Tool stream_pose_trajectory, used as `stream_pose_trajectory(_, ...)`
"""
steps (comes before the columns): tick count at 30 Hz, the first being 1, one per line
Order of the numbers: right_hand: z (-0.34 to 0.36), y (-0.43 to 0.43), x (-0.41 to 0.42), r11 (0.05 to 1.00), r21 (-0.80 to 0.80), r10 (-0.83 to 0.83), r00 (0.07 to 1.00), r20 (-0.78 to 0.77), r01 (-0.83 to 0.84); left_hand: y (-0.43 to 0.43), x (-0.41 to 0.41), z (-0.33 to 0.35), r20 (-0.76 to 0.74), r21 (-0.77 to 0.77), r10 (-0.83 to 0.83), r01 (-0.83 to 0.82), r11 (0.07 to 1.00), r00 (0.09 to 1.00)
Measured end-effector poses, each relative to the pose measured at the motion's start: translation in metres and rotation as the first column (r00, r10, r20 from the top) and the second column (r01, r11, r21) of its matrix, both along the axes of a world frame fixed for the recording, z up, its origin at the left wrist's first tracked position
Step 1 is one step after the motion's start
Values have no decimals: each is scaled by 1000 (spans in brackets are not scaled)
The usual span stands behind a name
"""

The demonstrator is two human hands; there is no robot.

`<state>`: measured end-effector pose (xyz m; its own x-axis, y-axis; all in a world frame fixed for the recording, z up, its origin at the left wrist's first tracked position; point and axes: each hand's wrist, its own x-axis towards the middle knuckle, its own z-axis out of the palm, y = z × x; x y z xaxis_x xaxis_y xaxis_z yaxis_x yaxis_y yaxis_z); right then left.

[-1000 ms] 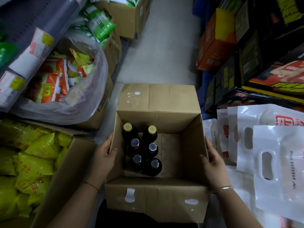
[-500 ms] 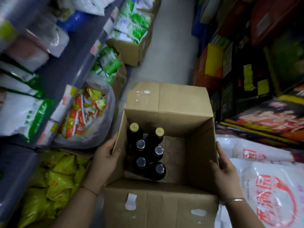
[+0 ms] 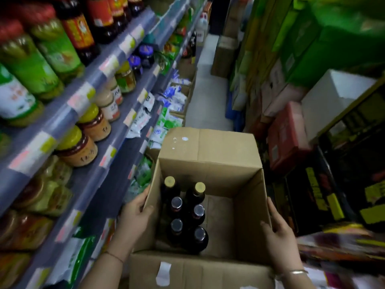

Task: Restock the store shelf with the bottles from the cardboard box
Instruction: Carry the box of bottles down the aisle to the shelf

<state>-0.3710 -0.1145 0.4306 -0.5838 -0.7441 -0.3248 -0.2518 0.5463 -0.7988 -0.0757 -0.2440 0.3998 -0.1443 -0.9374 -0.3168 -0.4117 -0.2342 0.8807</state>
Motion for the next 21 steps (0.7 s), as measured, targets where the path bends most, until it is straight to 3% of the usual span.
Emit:
stream_pose_trajectory(10,74,-160,-48,995,-63,-78,997,19,79,-176,-62,71,-77,3,-43,43,999,996)
stream_pose_trajectory(21,68,-347,-153,990,-111,-84,993,81,93,-358,-162,75,-88,72,53,-47,996,995)
